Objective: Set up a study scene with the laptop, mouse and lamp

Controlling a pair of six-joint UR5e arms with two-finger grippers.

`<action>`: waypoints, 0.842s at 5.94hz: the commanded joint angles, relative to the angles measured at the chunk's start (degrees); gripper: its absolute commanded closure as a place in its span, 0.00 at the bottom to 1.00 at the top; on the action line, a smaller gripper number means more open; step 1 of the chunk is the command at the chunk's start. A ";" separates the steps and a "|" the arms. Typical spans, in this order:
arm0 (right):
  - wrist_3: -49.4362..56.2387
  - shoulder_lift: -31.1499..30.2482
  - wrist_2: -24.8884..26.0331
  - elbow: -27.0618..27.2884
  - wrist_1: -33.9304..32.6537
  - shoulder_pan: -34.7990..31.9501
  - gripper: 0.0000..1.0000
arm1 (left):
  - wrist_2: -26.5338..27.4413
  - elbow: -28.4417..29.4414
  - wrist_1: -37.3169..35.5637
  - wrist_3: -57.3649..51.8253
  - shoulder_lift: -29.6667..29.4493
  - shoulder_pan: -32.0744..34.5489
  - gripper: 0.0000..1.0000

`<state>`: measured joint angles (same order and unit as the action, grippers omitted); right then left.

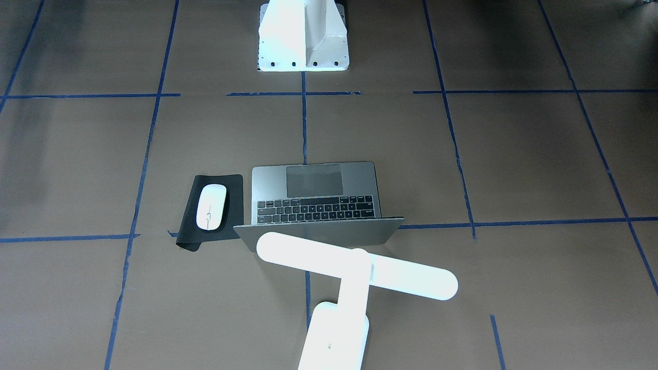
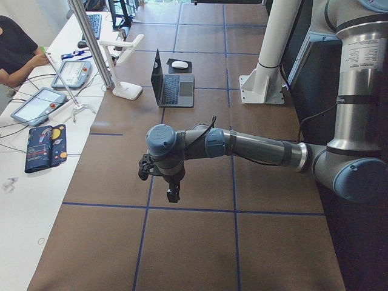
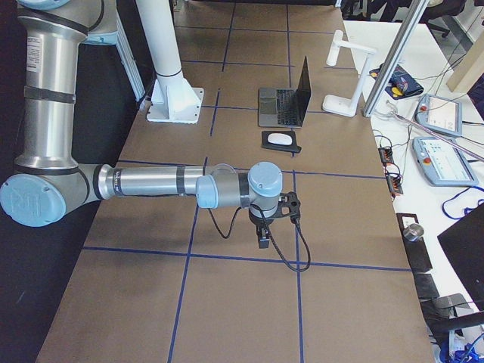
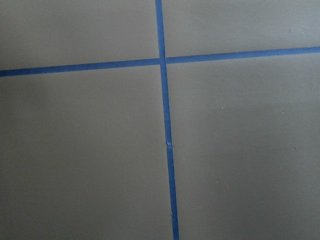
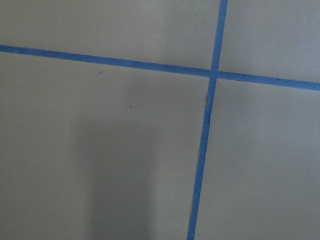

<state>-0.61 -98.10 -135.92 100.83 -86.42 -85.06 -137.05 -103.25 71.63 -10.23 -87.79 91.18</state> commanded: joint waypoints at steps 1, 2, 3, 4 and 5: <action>0.17 -1.04 0.66 0.60 -1.11 0.51 0.00 | 0.47 -0.03 -0.88 -0.66 0.51 0.05 0.00; 0.26 -1.30 0.49 1.47 -1.29 0.60 0.00 | 0.47 0.15 -0.71 -0.66 1.55 0.05 0.00; 0.26 -0.78 0.57 1.65 -1.21 0.60 0.00 | 0.38 -0.11 -0.62 -0.75 1.65 0.13 0.00; 0.26 -0.26 0.40 2.00 -1.21 0.34 0.00 | 0.47 -0.81 0.17 -2.58 2.17 0.14 0.00; 0.26 0.18 0.66 2.00 -1.21 0.43 0.00 | 0.47 0.05 2.35 -4.34 3.92 0.05 0.00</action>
<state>-0.35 -98.38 -135.41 102.72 -87.62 -84.63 -136.60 -103.61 72.27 -12.92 -85.23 91.29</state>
